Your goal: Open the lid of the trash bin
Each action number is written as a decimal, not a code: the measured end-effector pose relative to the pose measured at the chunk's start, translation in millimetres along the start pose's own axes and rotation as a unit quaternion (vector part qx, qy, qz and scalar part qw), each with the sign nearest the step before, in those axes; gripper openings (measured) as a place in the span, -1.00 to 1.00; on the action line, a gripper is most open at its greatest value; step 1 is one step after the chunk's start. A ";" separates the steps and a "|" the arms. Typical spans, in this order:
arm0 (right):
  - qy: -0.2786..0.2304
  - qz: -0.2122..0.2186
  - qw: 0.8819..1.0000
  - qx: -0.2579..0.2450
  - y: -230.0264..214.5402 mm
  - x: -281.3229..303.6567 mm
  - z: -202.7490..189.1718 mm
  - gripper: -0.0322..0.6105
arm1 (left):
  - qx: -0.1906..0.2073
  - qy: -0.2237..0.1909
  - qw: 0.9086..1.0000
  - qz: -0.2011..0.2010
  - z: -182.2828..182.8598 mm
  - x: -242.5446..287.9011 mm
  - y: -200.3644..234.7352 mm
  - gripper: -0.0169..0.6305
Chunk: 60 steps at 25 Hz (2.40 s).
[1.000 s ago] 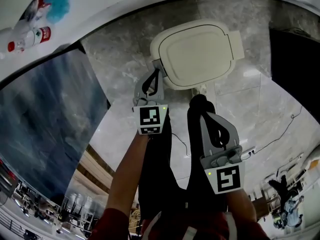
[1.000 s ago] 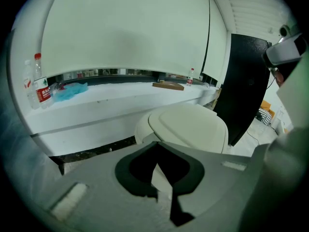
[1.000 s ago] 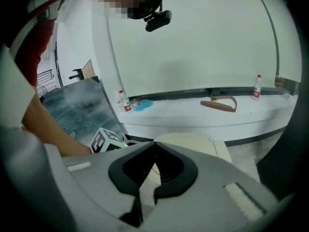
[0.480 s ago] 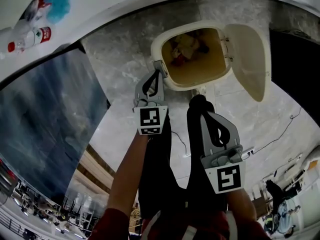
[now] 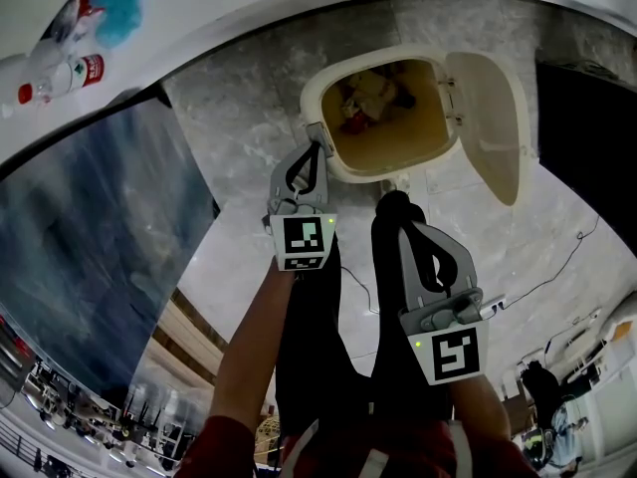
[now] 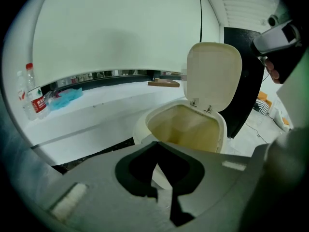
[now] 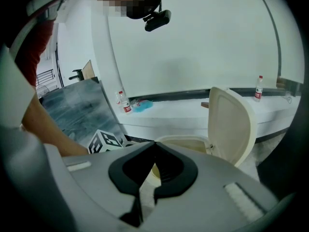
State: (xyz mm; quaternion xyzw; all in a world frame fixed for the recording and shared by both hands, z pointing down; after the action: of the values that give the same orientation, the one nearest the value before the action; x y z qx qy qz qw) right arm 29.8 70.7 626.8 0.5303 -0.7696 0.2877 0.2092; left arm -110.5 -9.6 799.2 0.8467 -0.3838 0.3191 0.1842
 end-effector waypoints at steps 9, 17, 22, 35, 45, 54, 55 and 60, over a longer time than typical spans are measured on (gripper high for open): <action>-0.010 -0.003 1.000 -0.006 -1.7 0.0 10.7 -0.90 | 0.002 0.011 1.000 0.000 2.6 -1.2 1.1 -0.94; -0.021 0.006 1.000 -0.018 5.8 -5.1 33.6 -0.90 | 0.007 0.011 1.000 0.005 22.3 -25.3 7.0 -0.94; -0.043 0.005 0.999 -0.029 10.3 -13.5 62.9 -0.90 | 0.014 0.000 1.000 0.001 39.8 -54.2 9.7 -0.94; -0.086 0.003 0.994 -0.072 15.6 -63.8 134.5 -0.90 | -0.011 -0.055 0.998 0.027 137.8 -152.0 1.2 -0.94; -0.120 0.005 0.985 -0.121 21.7 -112.6 203.1 -0.90 | -0.003 -0.104 0.990 0.090 213.0 -250.3 16.8 -0.94; -0.175 -0.003 0.969 -0.173 34.8 -154.9 275.1 -0.90 | -0.029 -0.182 0.969 0.164 284.0 -339.9 35.5 -0.94; -0.183 -0.002 0.967 -0.180 38.1 -159.2 282.7 -0.90 | -0.034 -0.193 0.966 0.171 290.7 -351.1 36.9 -0.94; -0.216 -0.004 0.957 -0.192 49.1 -171.7 315.3 -0.90 | -0.019 -0.247 0.949 0.197 327.6 -400.0 37.4 -0.94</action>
State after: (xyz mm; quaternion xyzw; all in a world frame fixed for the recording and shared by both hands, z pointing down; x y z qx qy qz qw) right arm 38.6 -6.1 272.7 0.5325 -0.8352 0.0123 0.1366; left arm -209.1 -2.9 290.4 0.8031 -0.5821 0.1229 0.0335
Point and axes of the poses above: the fingertips, and each gripper's own axes: x forward along the fingers, y to its left, z out of its top, the point moved 6 cm from there along -x, backward along the fingers, and after that the axes turned 1 degree about y, right-handed, at the moved point
